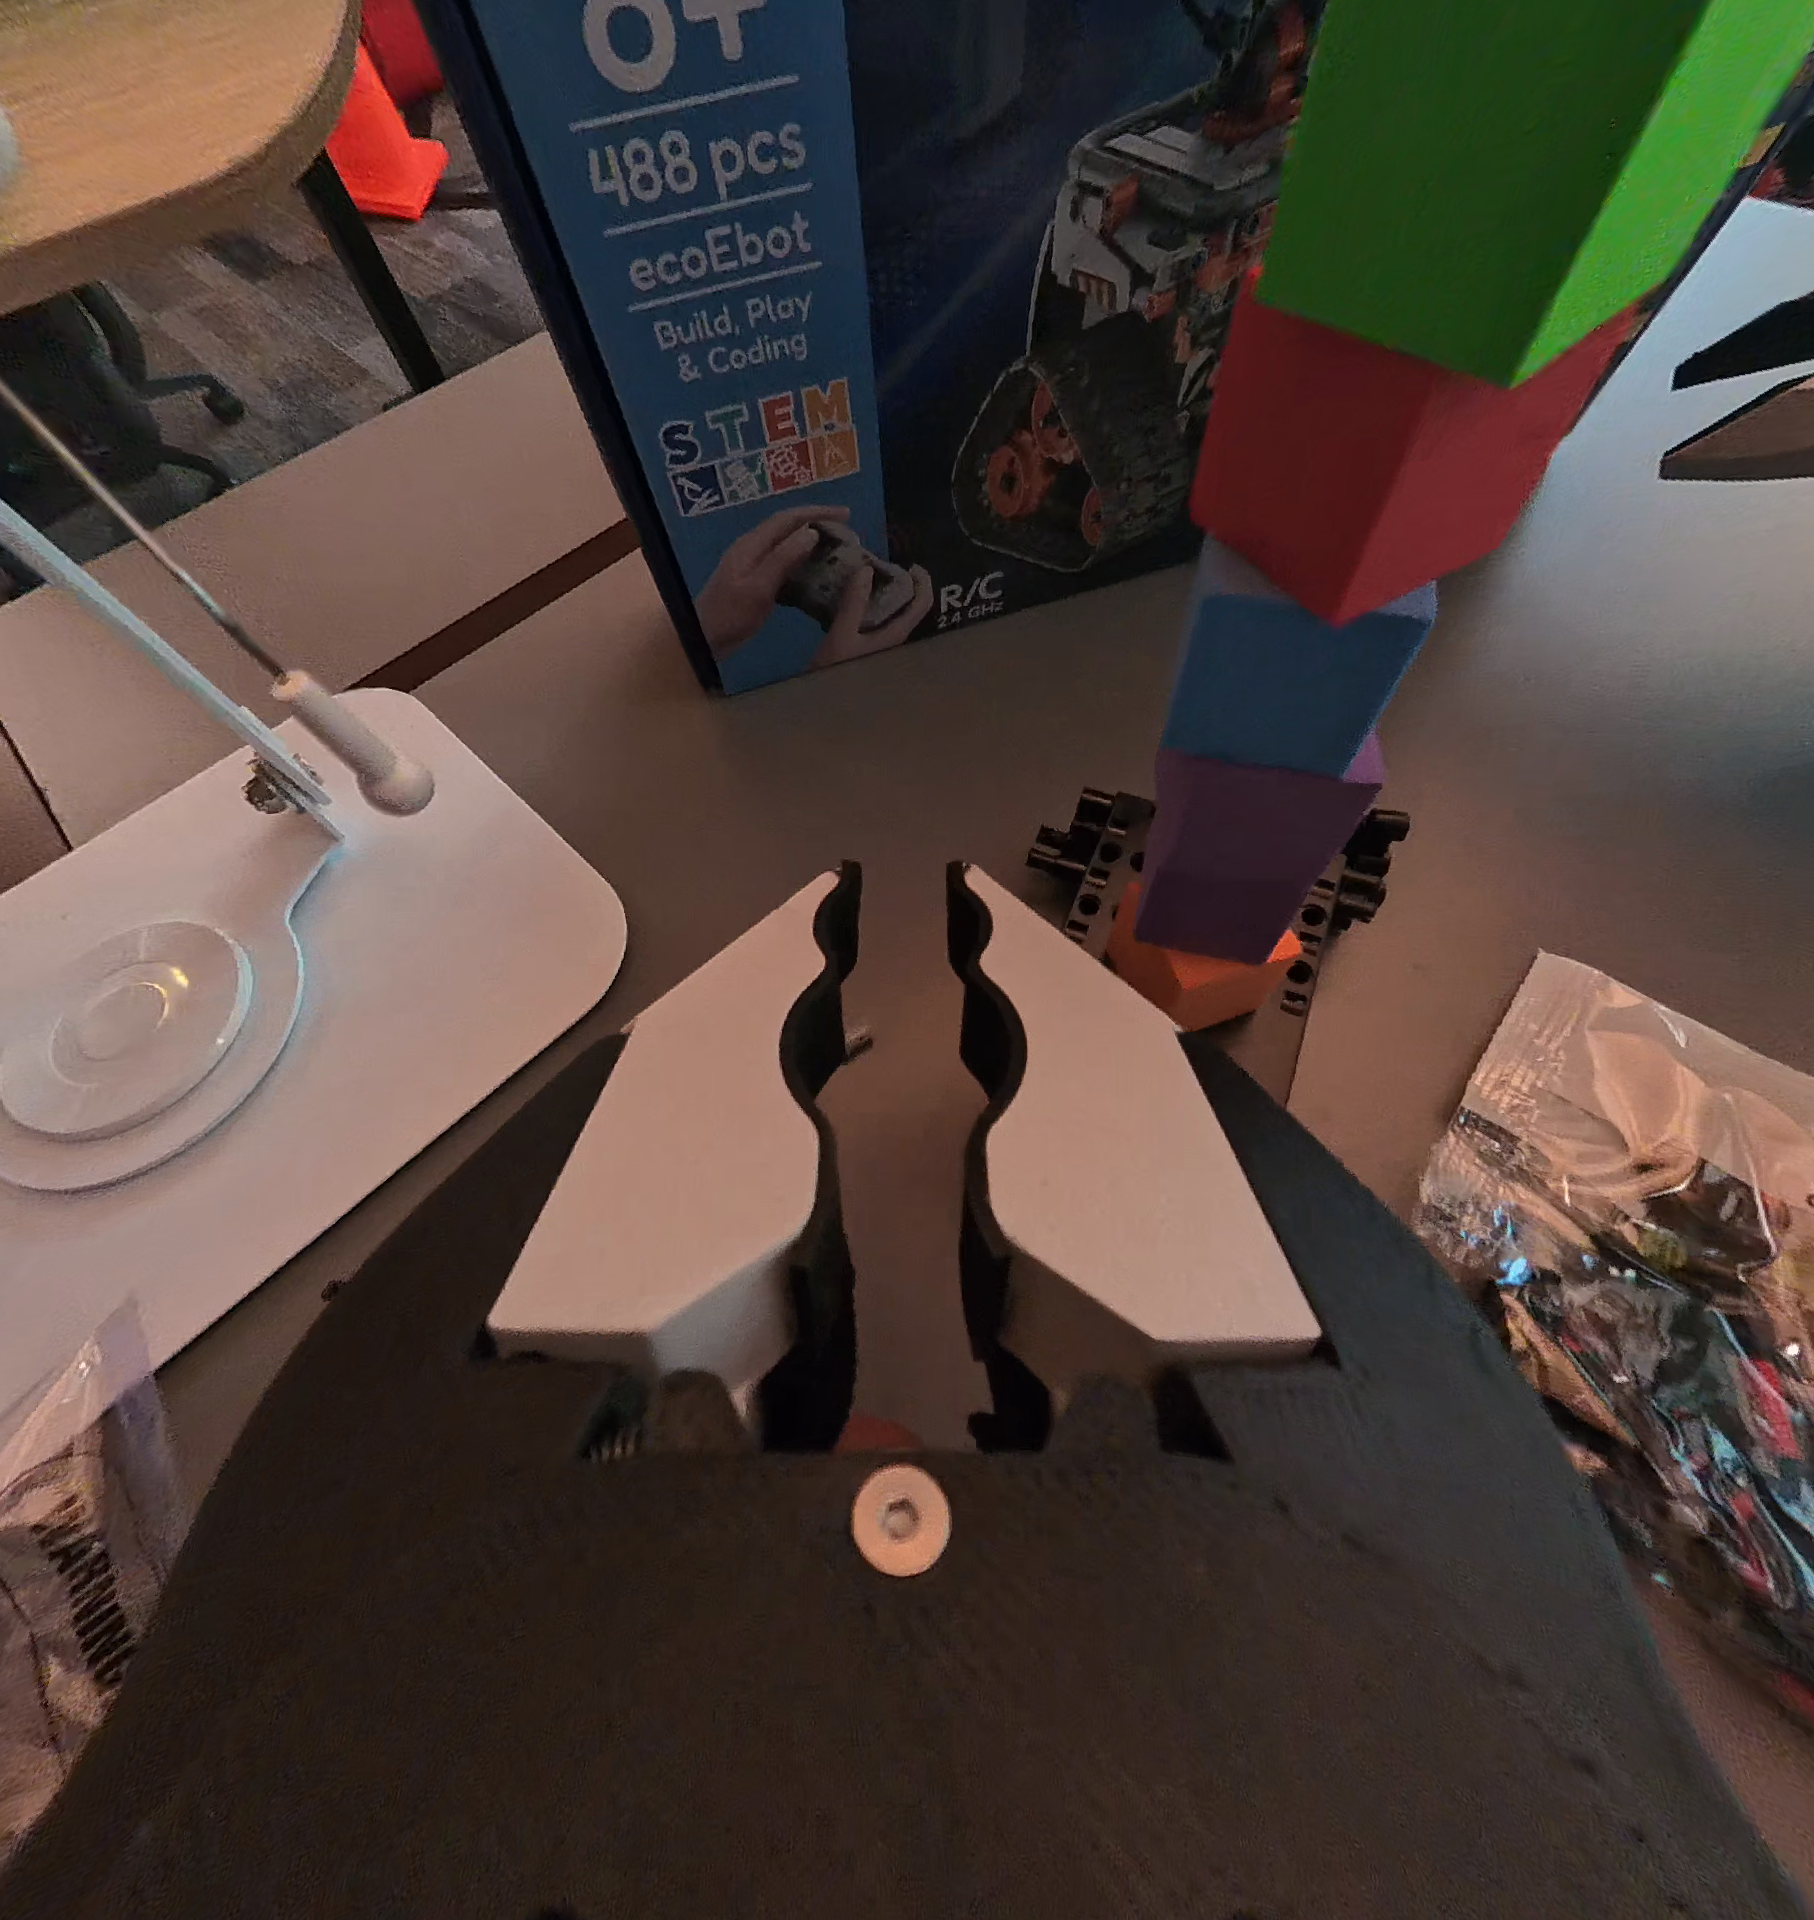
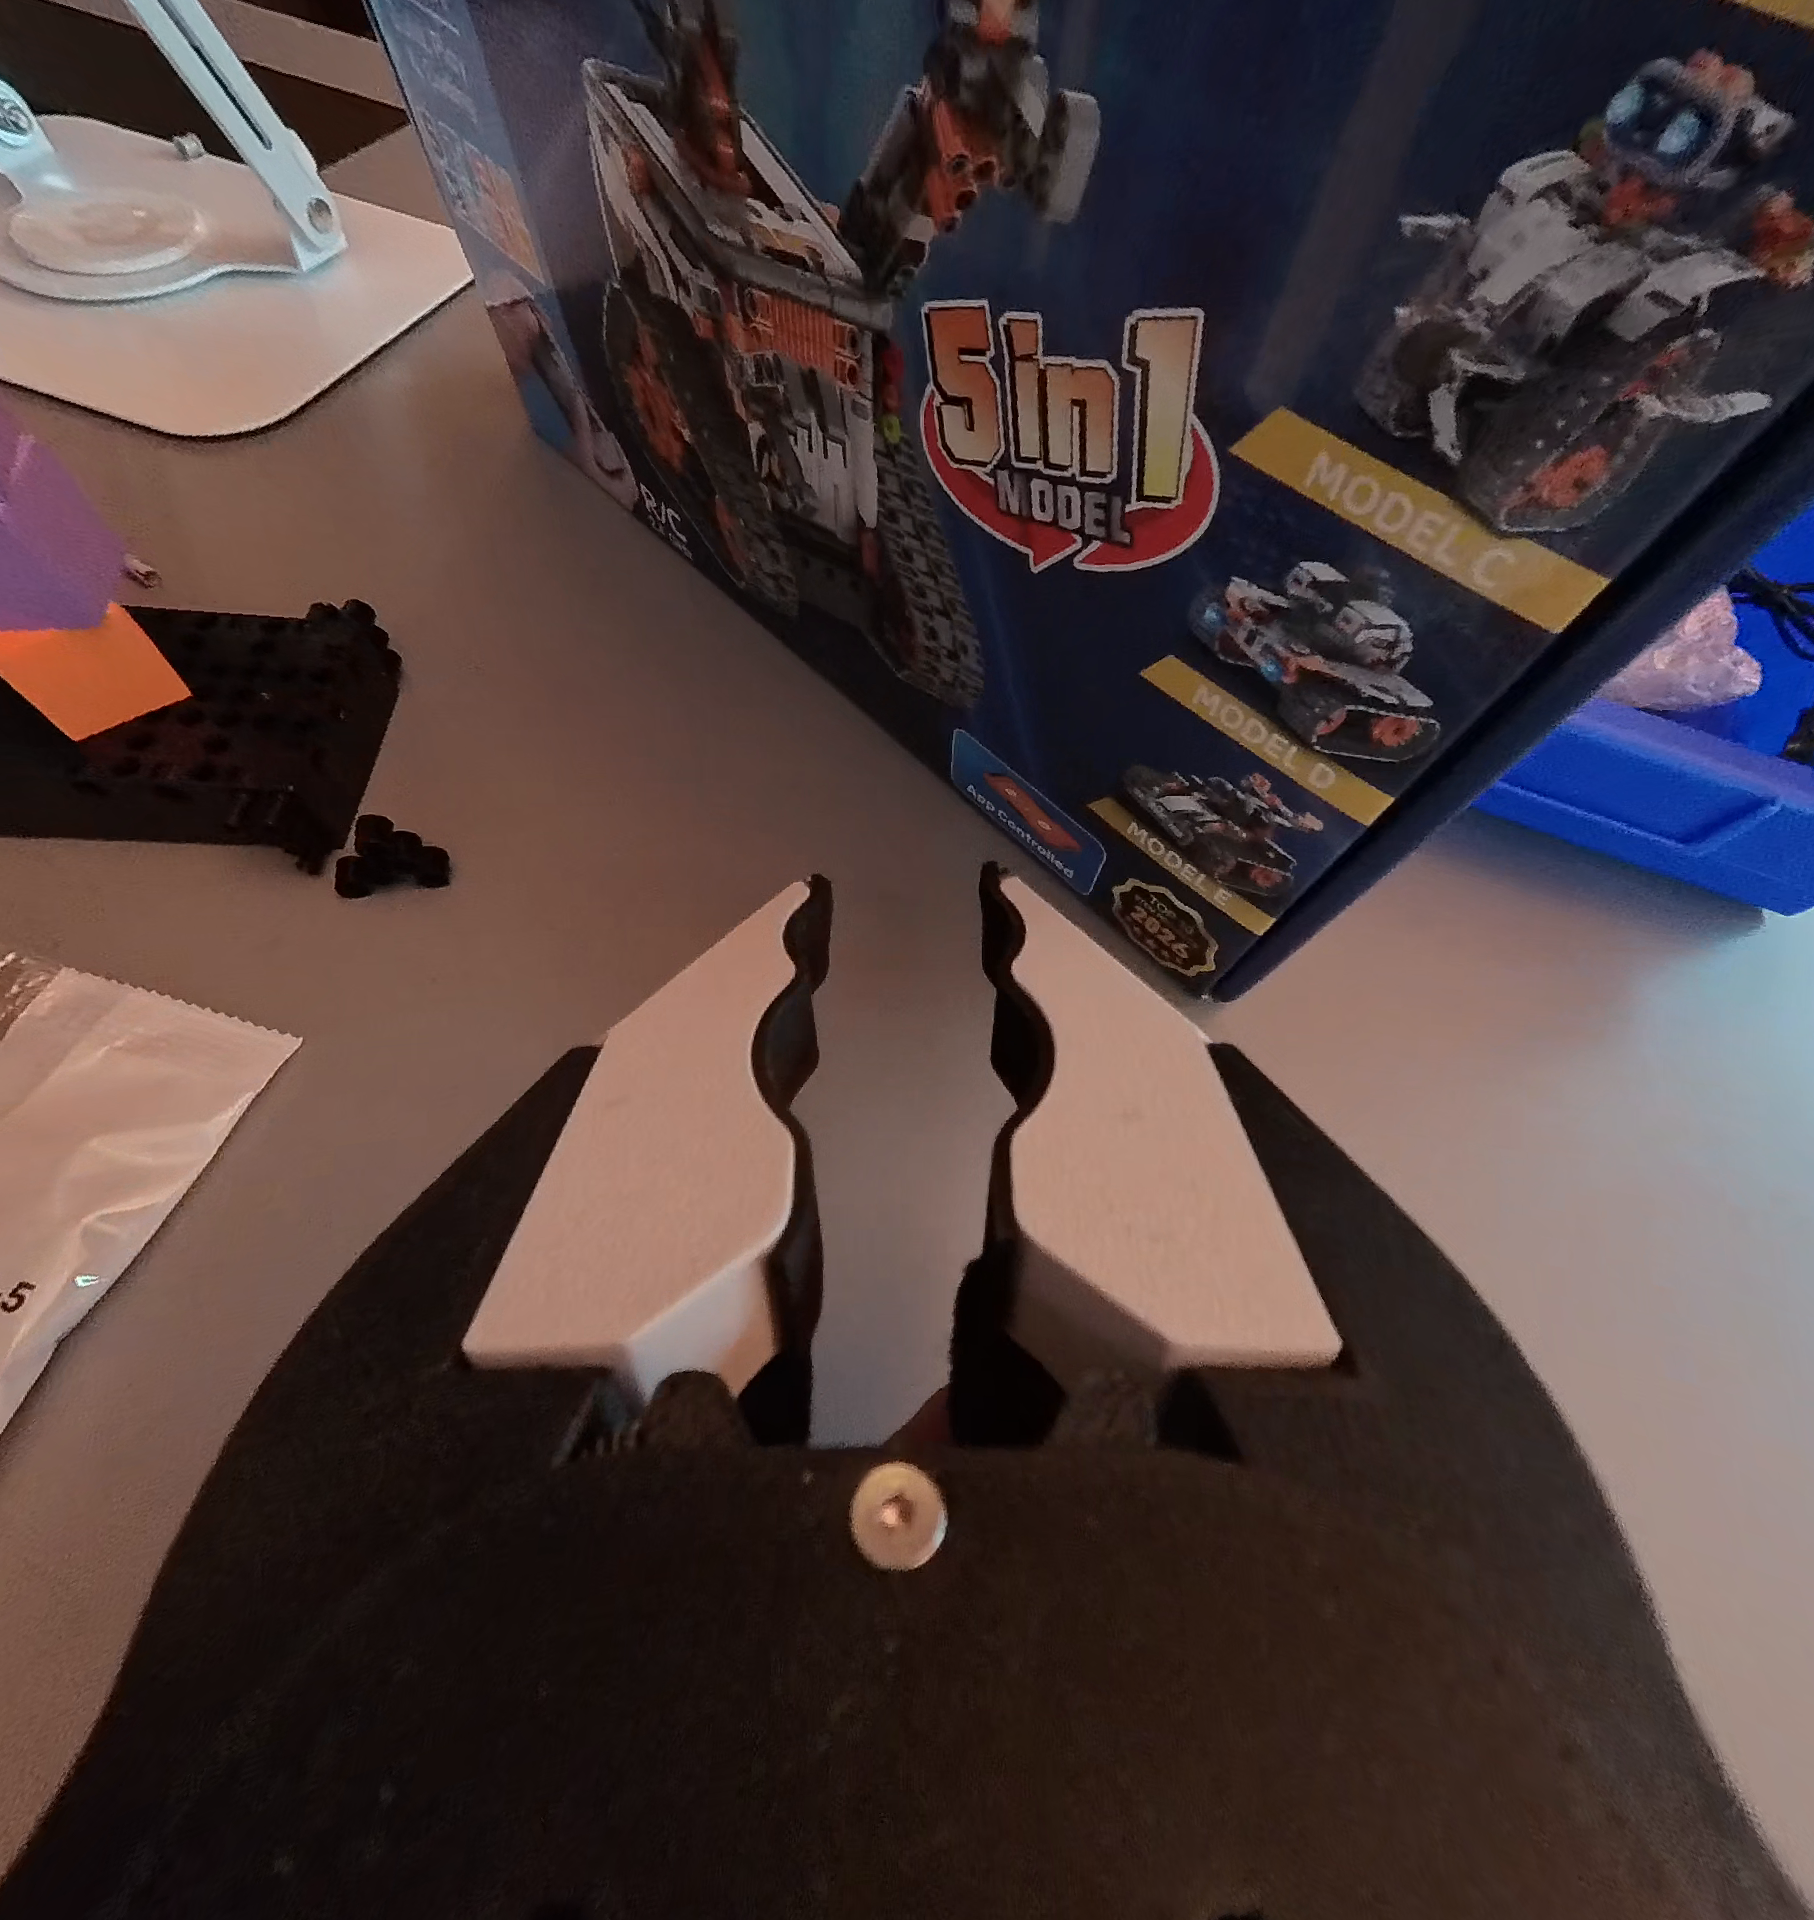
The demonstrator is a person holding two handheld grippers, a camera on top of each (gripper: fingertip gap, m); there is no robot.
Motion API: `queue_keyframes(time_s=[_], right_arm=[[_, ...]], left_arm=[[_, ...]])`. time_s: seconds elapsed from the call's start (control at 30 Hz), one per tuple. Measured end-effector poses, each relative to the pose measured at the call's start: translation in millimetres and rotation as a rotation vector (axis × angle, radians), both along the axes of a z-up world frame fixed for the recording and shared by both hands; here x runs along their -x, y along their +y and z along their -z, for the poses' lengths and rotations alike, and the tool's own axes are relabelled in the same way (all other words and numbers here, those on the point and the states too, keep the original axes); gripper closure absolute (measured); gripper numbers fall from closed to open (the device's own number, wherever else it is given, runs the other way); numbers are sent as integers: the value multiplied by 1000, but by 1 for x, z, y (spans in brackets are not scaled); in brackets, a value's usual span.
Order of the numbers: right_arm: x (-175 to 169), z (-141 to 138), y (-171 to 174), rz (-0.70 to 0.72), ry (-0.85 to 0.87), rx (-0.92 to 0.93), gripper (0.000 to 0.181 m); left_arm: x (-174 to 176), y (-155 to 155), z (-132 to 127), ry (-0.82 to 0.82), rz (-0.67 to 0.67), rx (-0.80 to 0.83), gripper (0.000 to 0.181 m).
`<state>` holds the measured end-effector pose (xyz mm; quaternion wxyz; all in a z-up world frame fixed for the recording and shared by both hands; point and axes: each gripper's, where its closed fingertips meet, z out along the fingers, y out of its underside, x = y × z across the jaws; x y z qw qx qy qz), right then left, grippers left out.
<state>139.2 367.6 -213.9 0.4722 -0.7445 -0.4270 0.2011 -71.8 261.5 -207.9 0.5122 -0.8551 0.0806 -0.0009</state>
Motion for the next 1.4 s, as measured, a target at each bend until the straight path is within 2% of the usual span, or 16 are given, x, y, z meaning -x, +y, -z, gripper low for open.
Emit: queue_keyframes(time_s=[0.37, 0.73, 0.9, 1.3, 1.4], right_arm=[[-3, -2, 3, 14, 9, 8, 153], [-8, -2, 6, 32, 12, 15, 153], [-14, -3, 10, 58, 18, 15, 153], [-72, -11, 38, 240, 154, 68, 155], [-86, -31, 38, 260, 277, 57, 155]], left_arm=[[-6, 7, 12, 16, 11, 36, 176], [-55, 15, 9, 146, 98, 43, 179], [-60, 17, 8, 235, 112, 30, 179], [-58, 14, 10, 217, 123, 21, 177], [-58, 13, 8, 220, 125, 11, 176]])
